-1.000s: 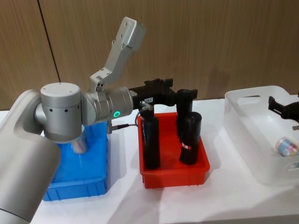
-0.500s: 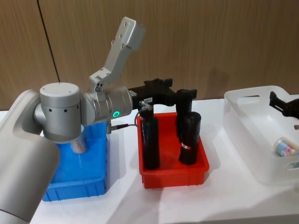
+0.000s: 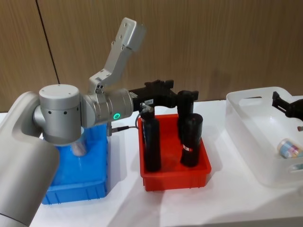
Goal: Pick the cotton swabs from the blue box and place them into the white box.
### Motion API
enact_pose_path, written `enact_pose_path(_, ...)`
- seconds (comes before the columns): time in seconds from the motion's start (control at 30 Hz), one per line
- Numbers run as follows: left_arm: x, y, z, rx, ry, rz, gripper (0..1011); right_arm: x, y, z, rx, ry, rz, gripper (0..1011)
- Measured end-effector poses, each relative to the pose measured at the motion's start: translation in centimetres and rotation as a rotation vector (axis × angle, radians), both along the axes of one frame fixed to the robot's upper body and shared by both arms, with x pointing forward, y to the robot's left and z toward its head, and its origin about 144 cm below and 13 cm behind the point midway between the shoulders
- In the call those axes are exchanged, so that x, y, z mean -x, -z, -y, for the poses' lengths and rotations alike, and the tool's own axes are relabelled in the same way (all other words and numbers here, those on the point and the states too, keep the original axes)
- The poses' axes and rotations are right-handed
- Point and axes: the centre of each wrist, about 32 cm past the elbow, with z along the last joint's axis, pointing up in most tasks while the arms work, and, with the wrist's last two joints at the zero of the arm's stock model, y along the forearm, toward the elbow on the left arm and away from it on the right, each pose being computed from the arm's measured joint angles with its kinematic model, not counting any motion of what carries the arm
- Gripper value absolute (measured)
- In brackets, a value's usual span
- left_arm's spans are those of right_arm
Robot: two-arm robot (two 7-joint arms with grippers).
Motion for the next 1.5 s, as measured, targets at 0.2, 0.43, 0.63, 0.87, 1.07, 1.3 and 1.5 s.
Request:
enact_pose_path(0.2, 0.3, 0.6, -0.2, -0.008, -0.021, 0.012, 1004, 0.4, 0.2, -0.5, 0.002, -0.013, 0.002, 1002)
enact_pose_path(0.43, 1.5, 2.3, -0.6, -0.031, -0.086, 0.058, 1004, 2.0, 1.1, -2.3, 0.004, -0.055, 0.003, 1001)
enact_pose_path(0.63, 2.7, 4.0, -1.0, -0.052, -0.150, 0.103, 1004, 3.5, 1.8, -4.0, 0.001, -0.096, 0.007, 1002)
enact_pose_path(0.87, 4.3, 5.8, -1.4, -0.071, -0.221, 0.160, 1004, 5.5, 2.4, -6.0, -0.009, -0.143, 0.011, 1001)
enact_pose_path(1.07, 5.8, 7.3, -1.6, -0.085, -0.278, 0.207, 1004, 7.3, 2.9, -7.6, -0.023, -0.182, 0.014, 1001)
enact_pose_path(1.3, 7.6, 8.9, -1.9, -0.094, -0.339, 0.262, 1004, 9.2, 3.2, -9.3, -0.042, -0.222, 0.017, 1001)
enact_pose_path(1.5, 9.2, 10.2, -2.1, -0.099, -0.388, 0.307, 1004, 10.1, 3.3, -10.0, -0.053, -0.238, 0.018, 1001)
